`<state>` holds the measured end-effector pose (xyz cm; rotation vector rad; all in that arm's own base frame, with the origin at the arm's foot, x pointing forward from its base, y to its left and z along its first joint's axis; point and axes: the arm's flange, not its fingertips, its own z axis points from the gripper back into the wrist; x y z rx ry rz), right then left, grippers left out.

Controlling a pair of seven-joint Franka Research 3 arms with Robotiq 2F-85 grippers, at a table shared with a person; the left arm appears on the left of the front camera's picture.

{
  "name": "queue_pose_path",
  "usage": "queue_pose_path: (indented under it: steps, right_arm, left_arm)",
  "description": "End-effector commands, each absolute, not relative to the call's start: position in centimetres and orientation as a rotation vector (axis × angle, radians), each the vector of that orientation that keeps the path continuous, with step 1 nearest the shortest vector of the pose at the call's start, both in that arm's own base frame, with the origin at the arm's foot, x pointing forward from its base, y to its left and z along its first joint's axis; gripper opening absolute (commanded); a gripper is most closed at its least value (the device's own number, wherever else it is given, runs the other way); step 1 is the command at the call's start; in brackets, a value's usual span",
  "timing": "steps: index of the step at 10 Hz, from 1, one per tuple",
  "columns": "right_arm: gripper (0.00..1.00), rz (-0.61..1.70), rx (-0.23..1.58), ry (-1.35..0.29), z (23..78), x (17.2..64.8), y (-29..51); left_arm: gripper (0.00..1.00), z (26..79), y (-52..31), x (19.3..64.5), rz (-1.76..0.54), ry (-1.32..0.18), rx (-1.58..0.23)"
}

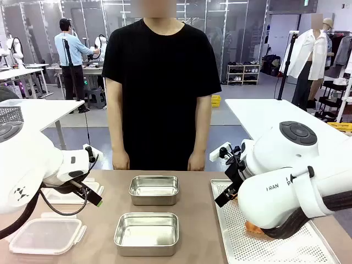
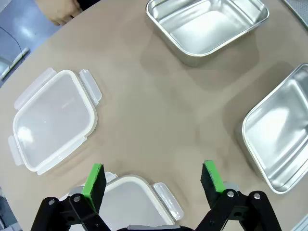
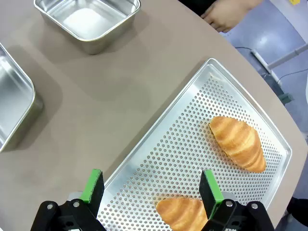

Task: Place the bread into the airtight container.
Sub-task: Pick up a Butter Roll and place it into an empty Airtight Container.

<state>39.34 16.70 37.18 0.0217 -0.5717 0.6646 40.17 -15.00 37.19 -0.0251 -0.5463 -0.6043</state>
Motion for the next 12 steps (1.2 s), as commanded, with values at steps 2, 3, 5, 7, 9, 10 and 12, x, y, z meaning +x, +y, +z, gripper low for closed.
queue_pose_path:
  steps: [2,3,5,7,9,10,12]
  right_arm:
    - [1.00,0.665,0.022,-0.572,37.2,39.3,16.7]
    - [1.00,0.665,0.022,-0.572,37.2,39.3,16.7]
    - [1.00,0.665,0.022,-0.572,37.2,39.3,16.7]
    - [1.00,0.665,0.022,-0.572,37.2,39.3,16.7]
    - [1.00,0.665,0.022,-0.572,37.2,39.3,16.7]
    - [1.00,0.667,0.020,-0.572,37.2,39.3,16.7]
    - [1.00,0.665,0.069,-0.567,42.3,39.5,14.8]
  left_arm:
    - [1.00,37.2,-15.0,40.2,-0.605,-0.546,-0.025]
    - [1.00,37.2,-15.0,40.2,-0.605,-0.546,-0.025]
    - [1.00,37.2,-15.0,40.2,-0.605,-0.546,-0.025]
    - [1.00,37.2,-15.0,40.2,-0.605,-0.546,-0.025]
    - [1.00,37.2,-15.0,40.2,-0.605,-0.546,-0.025]
    - [1.00,37.2,-15.0,40.2,-0.605,-0.546,-0.025]
    - [1.00,42.1,-14.2,40.9,-0.604,-0.497,-0.005]
